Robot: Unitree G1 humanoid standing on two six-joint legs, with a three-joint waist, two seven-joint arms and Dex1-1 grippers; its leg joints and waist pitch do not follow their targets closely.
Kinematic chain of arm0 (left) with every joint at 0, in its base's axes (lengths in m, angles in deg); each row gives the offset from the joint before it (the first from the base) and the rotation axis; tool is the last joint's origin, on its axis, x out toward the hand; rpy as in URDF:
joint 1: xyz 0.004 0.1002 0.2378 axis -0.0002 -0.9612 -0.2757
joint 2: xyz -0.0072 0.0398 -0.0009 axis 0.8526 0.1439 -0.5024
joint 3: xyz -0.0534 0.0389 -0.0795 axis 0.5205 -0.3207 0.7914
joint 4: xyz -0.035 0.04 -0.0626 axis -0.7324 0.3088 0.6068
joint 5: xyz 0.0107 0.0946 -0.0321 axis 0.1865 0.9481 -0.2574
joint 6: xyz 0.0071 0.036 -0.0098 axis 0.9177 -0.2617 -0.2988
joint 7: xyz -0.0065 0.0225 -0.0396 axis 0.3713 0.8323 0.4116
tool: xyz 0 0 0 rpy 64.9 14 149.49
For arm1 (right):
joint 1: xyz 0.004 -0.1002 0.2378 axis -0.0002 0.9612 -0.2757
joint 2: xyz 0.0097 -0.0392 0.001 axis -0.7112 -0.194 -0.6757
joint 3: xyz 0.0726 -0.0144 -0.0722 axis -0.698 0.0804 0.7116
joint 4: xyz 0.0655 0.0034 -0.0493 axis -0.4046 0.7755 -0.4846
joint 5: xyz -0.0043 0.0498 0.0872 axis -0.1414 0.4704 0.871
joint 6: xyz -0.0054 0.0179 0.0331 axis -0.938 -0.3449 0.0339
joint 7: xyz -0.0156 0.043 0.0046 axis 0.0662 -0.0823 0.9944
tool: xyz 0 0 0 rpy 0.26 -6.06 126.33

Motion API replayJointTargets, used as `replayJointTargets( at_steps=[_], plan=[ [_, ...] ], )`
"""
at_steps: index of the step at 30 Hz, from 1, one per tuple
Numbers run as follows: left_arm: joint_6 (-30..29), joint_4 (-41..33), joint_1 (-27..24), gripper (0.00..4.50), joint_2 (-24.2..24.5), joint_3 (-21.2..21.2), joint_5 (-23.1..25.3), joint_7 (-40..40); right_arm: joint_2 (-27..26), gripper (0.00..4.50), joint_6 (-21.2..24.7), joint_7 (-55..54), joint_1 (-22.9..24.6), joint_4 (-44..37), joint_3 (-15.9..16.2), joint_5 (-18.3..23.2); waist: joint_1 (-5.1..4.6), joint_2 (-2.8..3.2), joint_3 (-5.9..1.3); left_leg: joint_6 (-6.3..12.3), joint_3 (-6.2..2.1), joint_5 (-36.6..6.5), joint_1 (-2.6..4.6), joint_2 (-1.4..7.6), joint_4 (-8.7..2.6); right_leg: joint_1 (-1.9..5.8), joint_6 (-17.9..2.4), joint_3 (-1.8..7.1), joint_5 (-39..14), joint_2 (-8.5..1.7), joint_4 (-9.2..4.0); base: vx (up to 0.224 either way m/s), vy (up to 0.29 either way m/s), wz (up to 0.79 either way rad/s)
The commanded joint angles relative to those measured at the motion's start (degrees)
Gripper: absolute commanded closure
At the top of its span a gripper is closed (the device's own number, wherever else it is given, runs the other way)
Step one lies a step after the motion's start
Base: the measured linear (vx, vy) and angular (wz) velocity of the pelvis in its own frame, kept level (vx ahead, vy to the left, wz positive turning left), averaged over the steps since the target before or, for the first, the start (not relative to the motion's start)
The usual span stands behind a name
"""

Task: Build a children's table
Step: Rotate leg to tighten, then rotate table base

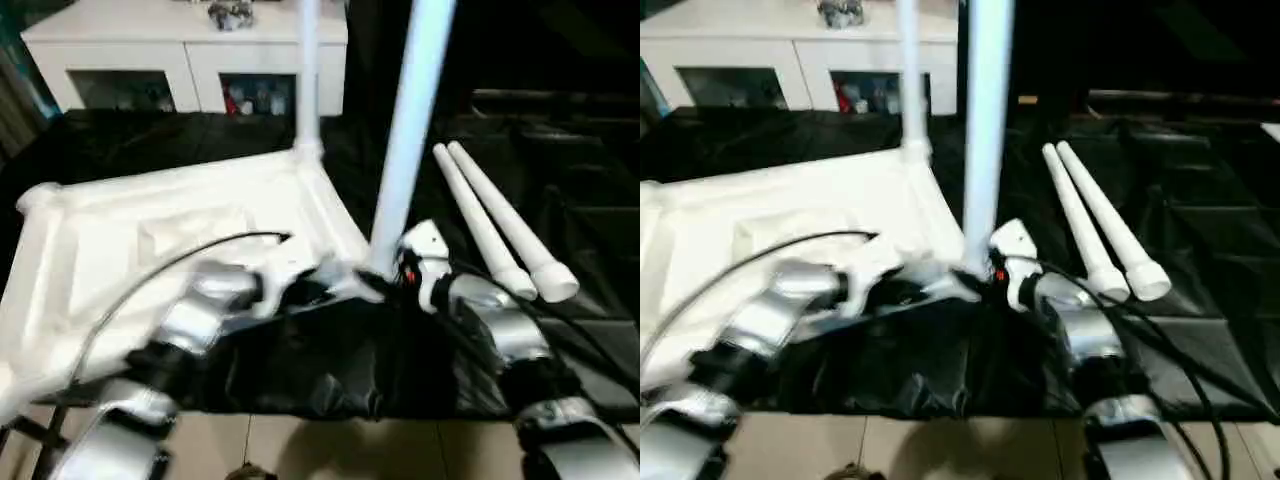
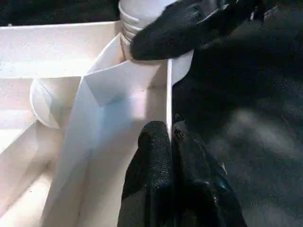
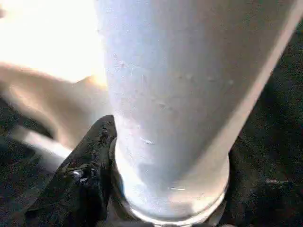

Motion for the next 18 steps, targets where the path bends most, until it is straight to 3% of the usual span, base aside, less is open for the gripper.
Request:
replayJointTargets(
  at_steps=[1, 5, 6, 7, 10, 11, 14, 16, 18],
  plan=[
    [-0.6, 0.5, 2.3, 4.50, -3.4, -1.0, 0.3, 5.6, -4.5, 1.75, 1.4, -2.0, 0.0, 1.7, 2.8, 0.1, -0.61, -0.40, -2.84, -1.36, -2.09, -25.0, 2.14, 2.13, -4.12, 0.92, -5.0, 1.80, -35.4, -3.95, -6.29, 0.000, 0.000, 0.00],
    [-0.3, 2.2, 3.7, 4.50, -7.9, -1.9, 2.2, 10.4, -8.3, 1.75, 0.2, -15.2, -2.5, 4.4, 0.4, -1.5, -0.95, -0.17, -2.90, -1.59, -2.30, -26.9, 2.22, 2.09, -4.29, 0.76, -4.2, 1.57, -35.2, -3.88, -6.69, 0.000, 0.000, 0.00],
    [0.1, 2.3, 3.8, 4.50, -8.0, -2.1, 2.4, 10.5, -8.4, 1.19, -0.2, -16.2, -2.7, 4.7, 0.0, -1.6, -0.96, -0.18, -2.94, -1.37, -2.36, -27.3, 2.05, 2.07, -4.40, 0.95, -4.0, 1.52, -34.7, -3.85, -6.66, 0.000, 0.000, 0.00],
    [0.4, 2.3, 3.8, 4.50, -7.9, -2.3, 2.9, 10.7, -8.4, 1.05, -0.6, -17.0, -2.9, 4.8, -0.3, -1.7, -0.86, -0.23, -3.01, -1.16, -2.37, -26.9, 1.83, 2.17, -4.56, 1.03, -4.0, 1.66, -33.6, -3.99, -6.57, 0.000, 0.000, 0.00],
    [1.3, 2.2, 3.6, 4.50, -7.5, -2.5, 3.2, 10.3, -8.3, 0.83, -0.9, -17.1, -3.2, 5.1, -1.5, -1.2, -0.77, 0.02, -3.24, -0.91, -2.24, -25.5, 1.49, 2.33, -4.81, 1.28, -5.2, 2.04, -29.1, -3.94, -6.14, 0.000, 0.000, 0.00],
    [2.1, 2.5, 3.3, 4.50, -6.7, -2.5, 3.2, 9.4, -7.7, 0.70, -1.2, -17.4, -3.3, 5.4, -1.3, -2.1, -0.68, 0.72, -3.33, -1.07, -2.22, -24.9, 1.46, 2.41, -4.86, 1.30, -6.1, 2.25, -26.4, -3.90, -5.82, 0.000, 0.000, 0.00],
    [3.4, 3.3, 3.1, 4.50, -5.7, -2.2, 3.2, 8.6, -6.5, 0.60, -2.0, -18.7, -3.0, 4.9, -0.5, -3.9, -0.60, 0.48, -3.62, -0.93, -1.79, -22.2, 1.19, 2.36, -4.76, 1.56, -8.6, 2.60, -19.3, -3.70, -4.97, 0.000, 0.000, 0.00],
    [4.5, 4.6, 3.3, 4.50, -4.9, -2.1, 3.4, 8.4, -4.9, 0.60, -2.4, -19.7, -1.8, 2.4, 0.2, -5.1, -0.47, 0.99, -3.70, -0.61, -1.60, -21.2, 1.26, 2.31, -4.61, 1.67, -9.6, 2.67, -17.3, -3.63, -4.70, 0.000, 0.000, 0.00],
    [5.2, 5.1, 3.3, 4.50, -4.5, -2.0, 3.4, 8.2, -3.3, 0.60, -2.0, -19.4, 0.1, -1.0, 0.6, -5.9, -0.30, 0.59, -3.77, -0.20, -1.36, -20.3, 1.33, 2.18, -4.44, 1.75, -9.7, 2.72, -16.7, -3.55, -4.65, 0.000, 0.000, 0.00]
  ],
)
